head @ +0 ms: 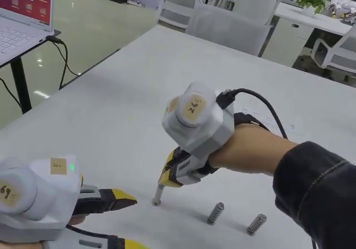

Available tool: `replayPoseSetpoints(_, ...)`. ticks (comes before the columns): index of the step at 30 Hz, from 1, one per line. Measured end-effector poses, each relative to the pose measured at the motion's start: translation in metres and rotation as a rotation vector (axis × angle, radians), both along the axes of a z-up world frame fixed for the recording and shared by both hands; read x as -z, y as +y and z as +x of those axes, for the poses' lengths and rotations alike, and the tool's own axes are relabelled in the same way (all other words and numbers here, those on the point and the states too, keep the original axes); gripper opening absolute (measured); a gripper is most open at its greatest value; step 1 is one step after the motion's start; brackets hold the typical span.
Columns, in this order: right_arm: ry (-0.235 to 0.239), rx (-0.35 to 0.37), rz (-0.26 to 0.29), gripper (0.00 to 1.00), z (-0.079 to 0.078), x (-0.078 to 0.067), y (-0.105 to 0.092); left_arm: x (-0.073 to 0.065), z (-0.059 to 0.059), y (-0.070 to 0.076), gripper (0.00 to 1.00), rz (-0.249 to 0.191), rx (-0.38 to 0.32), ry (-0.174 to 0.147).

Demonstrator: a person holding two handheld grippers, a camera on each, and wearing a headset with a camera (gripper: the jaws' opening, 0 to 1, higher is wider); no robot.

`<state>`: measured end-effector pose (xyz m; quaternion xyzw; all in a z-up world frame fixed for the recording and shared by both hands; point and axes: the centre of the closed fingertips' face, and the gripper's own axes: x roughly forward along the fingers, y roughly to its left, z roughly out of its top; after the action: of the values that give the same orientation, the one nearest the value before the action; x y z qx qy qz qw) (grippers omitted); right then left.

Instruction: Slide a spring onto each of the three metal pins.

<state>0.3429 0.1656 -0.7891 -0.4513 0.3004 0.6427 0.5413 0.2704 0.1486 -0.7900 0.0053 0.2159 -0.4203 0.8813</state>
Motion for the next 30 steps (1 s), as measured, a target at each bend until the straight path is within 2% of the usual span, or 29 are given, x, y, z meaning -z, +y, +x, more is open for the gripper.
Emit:
replayPoseSetpoints(10, 0.01, 0.003, -0.02, 0.08, 0.001, 0.012, 0.0, 0.002, 0.0, 0.0, 0.46, 0.004, 0.0, 0.005)
replayPoseSetpoints(30, 0.016, 0.01, -0.082, 0.08, -0.003, 0.048, -0.007, 0.002, 0.001, 0.002, 0.45, -0.005, -0.007, 0.005)
